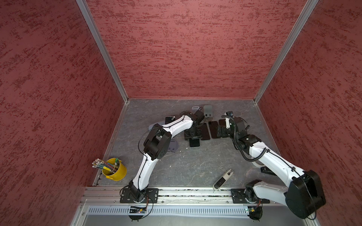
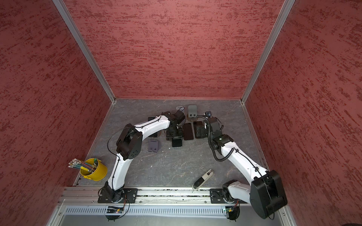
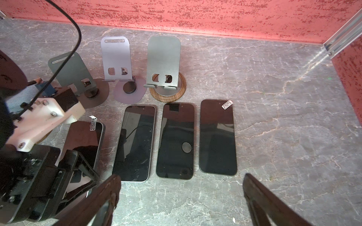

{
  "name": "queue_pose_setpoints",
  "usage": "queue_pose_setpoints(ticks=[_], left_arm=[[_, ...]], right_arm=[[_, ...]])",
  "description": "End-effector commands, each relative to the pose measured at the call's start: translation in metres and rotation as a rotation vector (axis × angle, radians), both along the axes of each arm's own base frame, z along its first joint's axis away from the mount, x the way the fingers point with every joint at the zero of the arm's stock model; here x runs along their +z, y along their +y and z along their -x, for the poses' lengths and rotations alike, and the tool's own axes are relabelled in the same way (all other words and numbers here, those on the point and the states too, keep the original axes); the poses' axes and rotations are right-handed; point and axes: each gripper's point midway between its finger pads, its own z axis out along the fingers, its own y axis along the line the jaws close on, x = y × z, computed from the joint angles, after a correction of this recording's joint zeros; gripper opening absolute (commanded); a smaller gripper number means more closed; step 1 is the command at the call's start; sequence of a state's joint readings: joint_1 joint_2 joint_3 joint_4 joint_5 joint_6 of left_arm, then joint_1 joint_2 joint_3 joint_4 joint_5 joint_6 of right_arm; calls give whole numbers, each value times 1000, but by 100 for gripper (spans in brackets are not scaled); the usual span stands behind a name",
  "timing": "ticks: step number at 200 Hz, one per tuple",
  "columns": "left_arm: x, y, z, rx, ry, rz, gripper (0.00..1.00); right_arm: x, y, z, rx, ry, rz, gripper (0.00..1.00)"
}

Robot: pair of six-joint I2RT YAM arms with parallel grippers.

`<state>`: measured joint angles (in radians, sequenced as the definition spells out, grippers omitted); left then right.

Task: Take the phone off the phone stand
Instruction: 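Carry the black phone over toward the flat phones with the left gripper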

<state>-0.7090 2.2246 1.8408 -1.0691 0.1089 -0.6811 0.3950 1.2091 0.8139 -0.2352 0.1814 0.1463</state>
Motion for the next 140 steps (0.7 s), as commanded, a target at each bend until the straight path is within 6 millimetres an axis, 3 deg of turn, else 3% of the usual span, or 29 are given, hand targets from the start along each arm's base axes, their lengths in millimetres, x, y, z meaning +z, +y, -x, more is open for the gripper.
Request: queue_pose_setpoints(ticks=[1,140], left_arm=[[0,6,-4,31,-7,-46,74],[-20,8,-7,49,29,-58,76]], right_arm=[[7,-3,-1,-16,-27,-33,99],[4,-3,-1,-19,-23,-35,99]])
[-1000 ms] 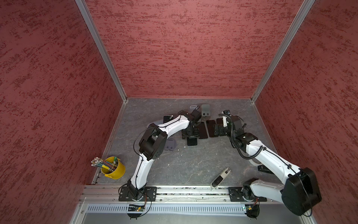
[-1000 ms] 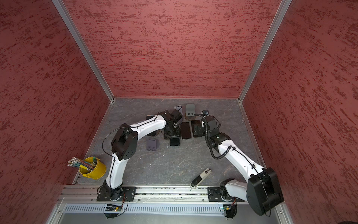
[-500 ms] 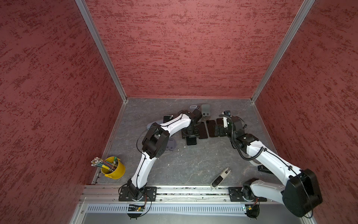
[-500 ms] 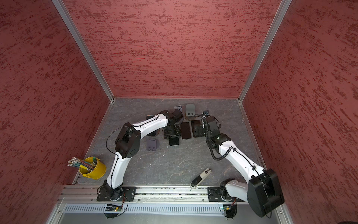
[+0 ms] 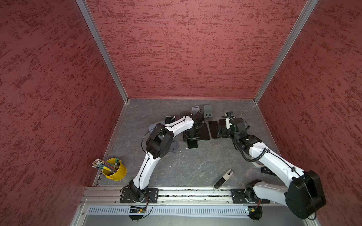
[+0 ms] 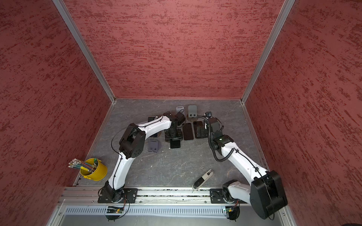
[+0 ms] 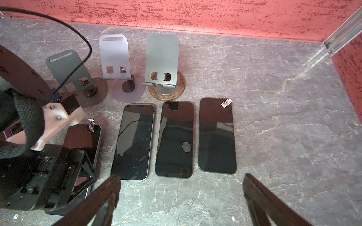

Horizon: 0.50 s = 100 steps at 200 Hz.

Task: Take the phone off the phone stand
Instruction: 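Carry the black phone over toward the flat phones with the left gripper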

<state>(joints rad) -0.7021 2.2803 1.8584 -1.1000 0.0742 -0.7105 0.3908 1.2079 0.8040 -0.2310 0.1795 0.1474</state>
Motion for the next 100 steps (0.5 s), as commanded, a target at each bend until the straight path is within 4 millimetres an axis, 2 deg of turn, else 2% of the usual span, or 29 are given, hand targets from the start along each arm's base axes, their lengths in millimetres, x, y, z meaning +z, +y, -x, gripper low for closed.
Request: queue_pose_setpoints(ticks=[1,100], left_arm=[[0,-4,-6,11,-6,13,76],[-12,-4,-6,6,7,13,82]], right_arm=[[8,-1,-1,-16,-29,-35,99],[7,-3,0,-19,-28,-32,99]])
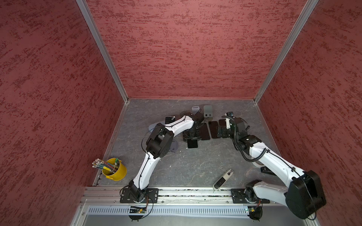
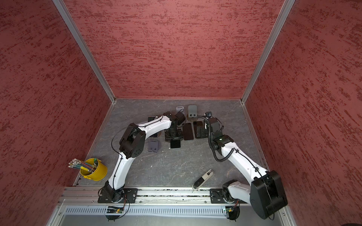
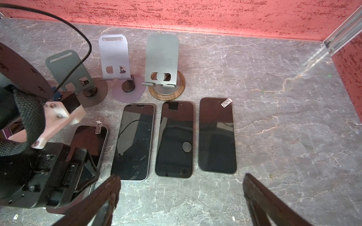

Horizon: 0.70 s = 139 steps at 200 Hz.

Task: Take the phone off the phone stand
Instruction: 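Carry the black phone over toward the flat phones with the left gripper, then lay the black phone flat beside the other phones and open the left gripper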

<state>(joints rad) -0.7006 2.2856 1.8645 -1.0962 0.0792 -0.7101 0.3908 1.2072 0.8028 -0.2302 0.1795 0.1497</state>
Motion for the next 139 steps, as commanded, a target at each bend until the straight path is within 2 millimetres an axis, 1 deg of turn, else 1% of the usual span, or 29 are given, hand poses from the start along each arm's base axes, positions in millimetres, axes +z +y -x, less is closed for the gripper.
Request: queue_pose_setpoints(ticks=[1,34,70,139], left_arm=[[-12,-2,-4,5,7,7,81],[-15,-3,-3,5,12,13,82],[-14,-5,-4,5,6,24,82],[-4,-25,-9,-5,-22,110,82]], right_arm=[[8,-3,0,-18,-29,-31,99],[7,-3,-1,-18,-29,-31,99],[6,-3,-1,-18,-27,-31,99],[5,-1,-1,-13,-23,-34,99]])
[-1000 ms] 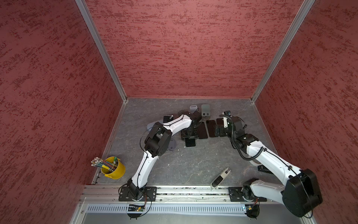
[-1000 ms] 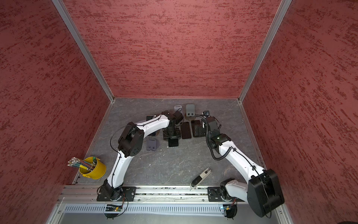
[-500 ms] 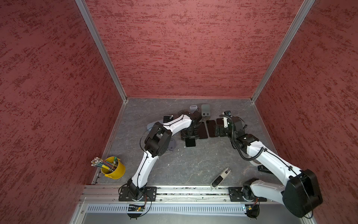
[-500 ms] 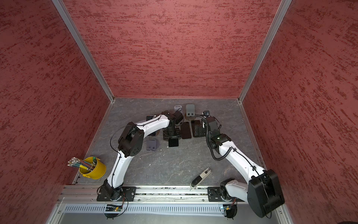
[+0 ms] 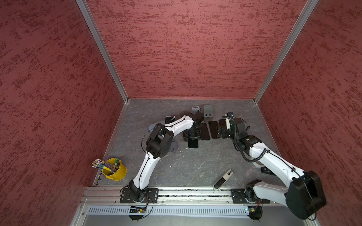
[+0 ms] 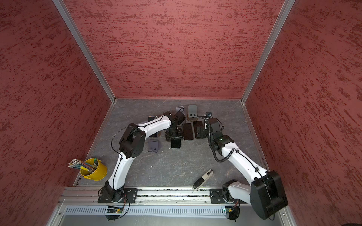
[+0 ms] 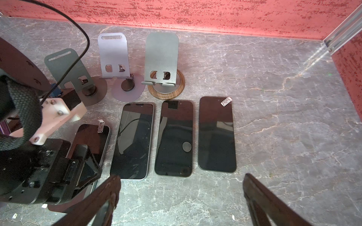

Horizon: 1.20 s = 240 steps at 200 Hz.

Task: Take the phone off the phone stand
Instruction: 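Lay the black phone flat beside the other phones and open the left gripper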

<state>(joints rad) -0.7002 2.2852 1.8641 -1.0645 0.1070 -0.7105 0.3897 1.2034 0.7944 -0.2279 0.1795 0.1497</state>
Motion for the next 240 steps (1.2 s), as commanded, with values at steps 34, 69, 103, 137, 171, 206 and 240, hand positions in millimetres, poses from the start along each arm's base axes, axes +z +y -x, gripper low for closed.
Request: queue_pose_setpoints(ticks=[34,69,103,137,171,206,240], left_arm=[[-2,-17,-6,-5,-25,70,82],[4,-14,-8,-4,-43,66,83],[14,-10,-11,-3,-77,54,83],[27,-5,-12,-9,-118,38,83],[41,-2,-11,-36,-172,12,83],[66,-5,-11,-78,-273,6,85],[94,-3,-12,-127,-447,-18,89]], right_arm=[[5,0,-3,-11,-20,-36,99],[2,1,-3,-8,-13,-39,99],[0,1,-3,-10,-9,-36,99],[-4,3,-5,-6,2,-36,99],[-8,5,-7,2,13,-42,99],[-12,8,-9,9,26,-46,99],[-17,11,-13,8,41,-48,99]])
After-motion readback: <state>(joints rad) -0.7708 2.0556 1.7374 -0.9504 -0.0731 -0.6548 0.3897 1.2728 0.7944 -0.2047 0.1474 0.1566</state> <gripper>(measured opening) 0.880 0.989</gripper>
